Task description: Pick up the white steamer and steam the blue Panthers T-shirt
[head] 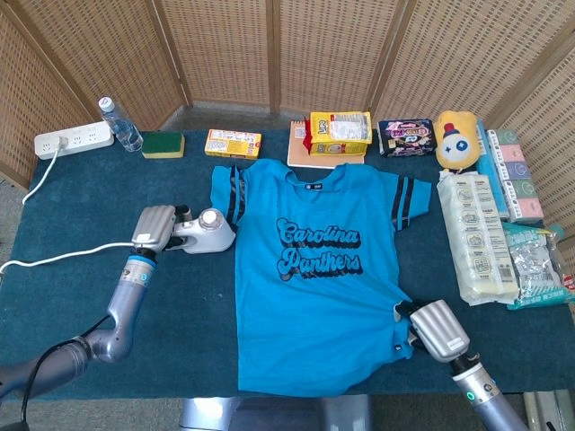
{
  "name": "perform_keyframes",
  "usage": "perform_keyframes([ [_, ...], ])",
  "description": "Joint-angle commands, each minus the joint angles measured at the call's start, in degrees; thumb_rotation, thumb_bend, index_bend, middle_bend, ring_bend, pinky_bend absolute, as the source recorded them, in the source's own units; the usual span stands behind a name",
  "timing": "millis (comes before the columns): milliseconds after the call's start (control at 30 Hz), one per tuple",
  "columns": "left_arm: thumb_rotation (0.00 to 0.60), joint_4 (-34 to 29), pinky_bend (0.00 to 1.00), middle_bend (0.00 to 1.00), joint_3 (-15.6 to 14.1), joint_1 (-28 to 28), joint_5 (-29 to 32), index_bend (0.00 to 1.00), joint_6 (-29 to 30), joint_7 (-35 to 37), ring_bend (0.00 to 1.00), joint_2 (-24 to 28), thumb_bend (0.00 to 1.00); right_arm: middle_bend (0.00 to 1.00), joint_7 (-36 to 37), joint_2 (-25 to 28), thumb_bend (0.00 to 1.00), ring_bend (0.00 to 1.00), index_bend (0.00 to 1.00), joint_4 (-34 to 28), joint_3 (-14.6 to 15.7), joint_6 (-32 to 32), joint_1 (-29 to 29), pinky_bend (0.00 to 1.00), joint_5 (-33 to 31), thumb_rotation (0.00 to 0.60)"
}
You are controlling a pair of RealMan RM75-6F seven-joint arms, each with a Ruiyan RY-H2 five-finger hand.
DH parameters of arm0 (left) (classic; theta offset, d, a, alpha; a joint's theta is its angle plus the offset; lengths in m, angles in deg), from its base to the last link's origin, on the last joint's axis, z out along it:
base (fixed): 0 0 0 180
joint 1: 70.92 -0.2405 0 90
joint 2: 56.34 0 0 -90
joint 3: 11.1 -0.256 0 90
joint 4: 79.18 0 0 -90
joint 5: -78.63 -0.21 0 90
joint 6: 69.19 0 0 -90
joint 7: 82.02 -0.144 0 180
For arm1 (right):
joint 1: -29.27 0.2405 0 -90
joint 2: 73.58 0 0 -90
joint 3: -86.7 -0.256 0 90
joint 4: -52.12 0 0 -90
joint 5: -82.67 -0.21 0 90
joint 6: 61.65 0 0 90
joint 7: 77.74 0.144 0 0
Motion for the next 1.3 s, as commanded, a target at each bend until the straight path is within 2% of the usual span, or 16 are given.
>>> perform_keyframes([
  [33,0.6,-1.28,0.76,0.73,-0.71,-0.87,-2.82,0.56,1.59,2.92,0.66,1.42,0.51,0.57,0.0,-0.06,0.57,0.62,0.62,0.06,-0.02,-0.03,0.01,0.78,0.0,0.6],
  [267,0.6,-2.92,0.76,0.73,-1.69,-0.83,-6.46,0.56,2.53,4.9,0.66,2.57,0.5,0.57,0.21,-0.03,0.57,0.62,0.62,0.08,-0.14,0.25,-0.19,0.78,-0.17,0.6],
  [367,0.6,-1.57,0.76,0.73,-1.91,0.11,-7.62,0.56,2.38,4.45,0.66,1.58,0.5,0.57,0.24,0.11,0.57,0.62,0.62,-0.07,-0.11,0.37,-0.34,0.78,-0.23,0.6],
  [900,0.6,9.82,0.76,0.73,-0.86,7.52,-9.34,0.56,0.08,1.0,0.66,-11.35,0.5,0.57,0.4,0.84,0.57,0.62,0.62,-1.14,-0.6,0.24,-0.71,0.79,-1.09,0.6],
  [1300,0.6,14.13,0.76,0.73,-0.65,10.57,-10.14,0.56,-0.56,0.2,0.66,-17.78,0.49,0.57,0.81,0.43,0.57,0.62,0.62,-0.95,-0.67,-0.85,-0.35,0.79,-1.44,0.6],
])
